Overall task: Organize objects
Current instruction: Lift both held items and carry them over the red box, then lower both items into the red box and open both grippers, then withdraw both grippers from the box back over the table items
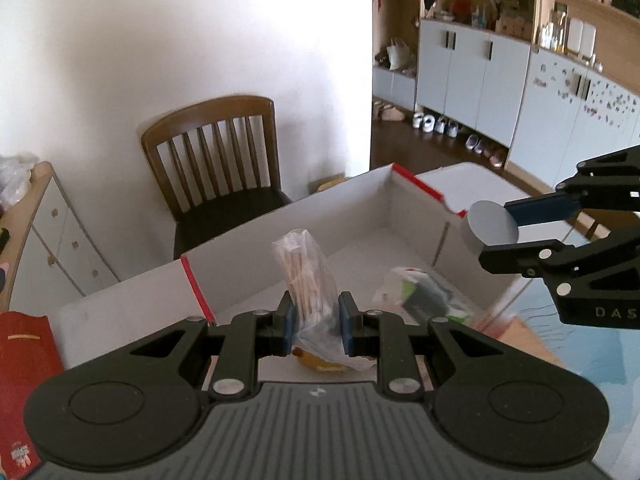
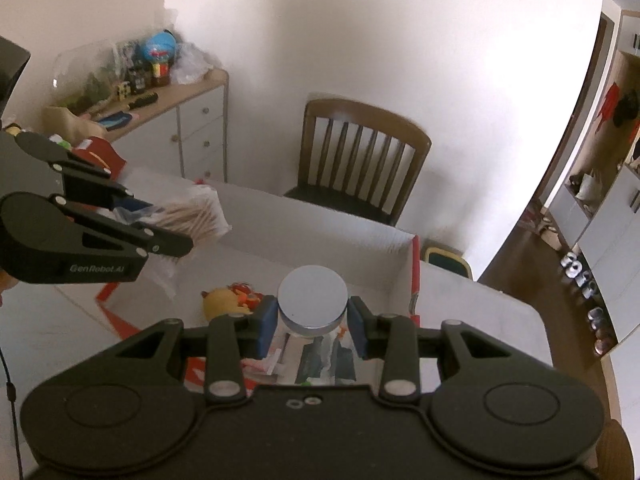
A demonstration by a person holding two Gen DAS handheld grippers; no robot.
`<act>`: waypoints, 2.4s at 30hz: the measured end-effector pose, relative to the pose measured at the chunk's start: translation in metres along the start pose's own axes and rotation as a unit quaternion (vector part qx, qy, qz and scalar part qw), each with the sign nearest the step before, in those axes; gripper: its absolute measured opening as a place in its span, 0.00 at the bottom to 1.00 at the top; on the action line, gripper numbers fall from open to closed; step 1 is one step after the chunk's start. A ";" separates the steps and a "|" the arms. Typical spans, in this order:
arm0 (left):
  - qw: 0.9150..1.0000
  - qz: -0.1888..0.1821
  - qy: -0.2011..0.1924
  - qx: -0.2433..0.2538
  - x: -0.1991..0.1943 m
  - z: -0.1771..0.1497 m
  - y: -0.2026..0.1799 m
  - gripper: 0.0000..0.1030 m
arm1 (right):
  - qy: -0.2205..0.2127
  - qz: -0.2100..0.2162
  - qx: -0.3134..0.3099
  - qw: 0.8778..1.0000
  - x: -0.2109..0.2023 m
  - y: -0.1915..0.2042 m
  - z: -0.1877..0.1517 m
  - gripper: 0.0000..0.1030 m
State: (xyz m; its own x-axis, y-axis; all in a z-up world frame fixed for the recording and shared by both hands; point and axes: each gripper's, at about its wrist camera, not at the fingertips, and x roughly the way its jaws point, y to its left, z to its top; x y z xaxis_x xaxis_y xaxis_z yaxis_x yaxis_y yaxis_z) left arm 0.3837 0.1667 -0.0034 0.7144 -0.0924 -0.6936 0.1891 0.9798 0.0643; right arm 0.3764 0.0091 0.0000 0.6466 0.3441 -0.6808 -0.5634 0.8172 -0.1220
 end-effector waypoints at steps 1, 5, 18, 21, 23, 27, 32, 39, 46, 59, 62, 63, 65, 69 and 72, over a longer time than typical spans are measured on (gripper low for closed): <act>1.000 0.001 0.003 0.001 0.006 0.002 0.002 0.21 | 0.004 -0.001 0.002 1.000 0.005 -0.002 0.000 0.36; 1.000 0.003 0.016 0.011 0.033 0.006 0.008 0.21 | 0.021 0.003 0.014 1.000 0.027 -0.007 0.000 0.36; 0.997 -0.020 0.072 -0.002 0.107 0.018 0.011 0.21 | 0.075 0.026 0.028 0.996 0.079 0.001 -0.007 0.35; 0.996 -0.022 0.082 -0.010 0.119 0.018 0.009 0.21 | 0.089 0.022 0.027 0.995 0.090 0.003 -0.011 0.35; 0.995 -0.026 0.093 -0.016 0.127 0.018 0.009 0.21 | 0.099 0.022 0.022 0.995 0.097 0.005 -0.014 0.35; 0.993 -0.032 0.111 -0.016 0.142 0.015 0.006 0.21 | 0.108 0.023 0.024 0.994 0.105 0.007 -0.018 0.35; 0.991 -0.034 0.126 -0.007 0.153 0.015 0.002 0.21 | 0.115 0.027 0.034 0.992 0.111 0.004 -0.022 0.35; 0.987 -0.048 0.151 -0.027 0.163 0.015 0.007 0.21 | 0.121 0.038 0.048 0.991 0.111 -0.001 -0.023 0.42; 0.989 -0.031 0.141 -0.030 0.152 0.016 0.008 0.61 | 0.110 0.032 0.050 0.992 0.102 -0.004 -0.023 0.57; 0.994 -0.015 0.099 -0.039 0.101 0.030 0.008 0.65 | 0.072 0.037 0.058 0.995 0.054 -0.013 -0.013 0.60; 0.995 -0.012 0.089 -0.037 0.085 0.032 0.003 0.65 | 0.061 0.040 0.059 0.996 0.038 -0.015 -0.012 0.60; 0.996 -0.012 0.084 -0.036 0.078 0.033 0.001 0.65 | 0.057 0.042 0.060 0.996 0.032 -0.016 -0.011 0.60; 0.996 -0.011 0.076 -0.036 0.065 0.034 -0.004 0.65 | 0.049 0.045 0.059 0.996 0.022 -0.017 -0.011 0.60; 0.997 -0.011 0.063 -0.033 0.040 0.034 -0.014 0.65 | 0.036 0.048 0.053 0.997 0.000 -0.018 -0.014 0.61; 0.998 -0.011 0.055 -0.032 0.021 0.031 -0.021 0.65 | 0.028 0.053 0.050 0.997 -0.016 -0.019 -0.018 0.61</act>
State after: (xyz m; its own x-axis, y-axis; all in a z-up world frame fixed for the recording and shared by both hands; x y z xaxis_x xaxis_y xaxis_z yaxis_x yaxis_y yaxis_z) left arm 0.4151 0.1385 0.0027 0.6321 -0.0982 -0.7686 0.1587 0.9873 0.0045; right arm 0.3676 -0.0197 0.0002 0.5544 0.4072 -0.7258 -0.5717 0.8201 0.0235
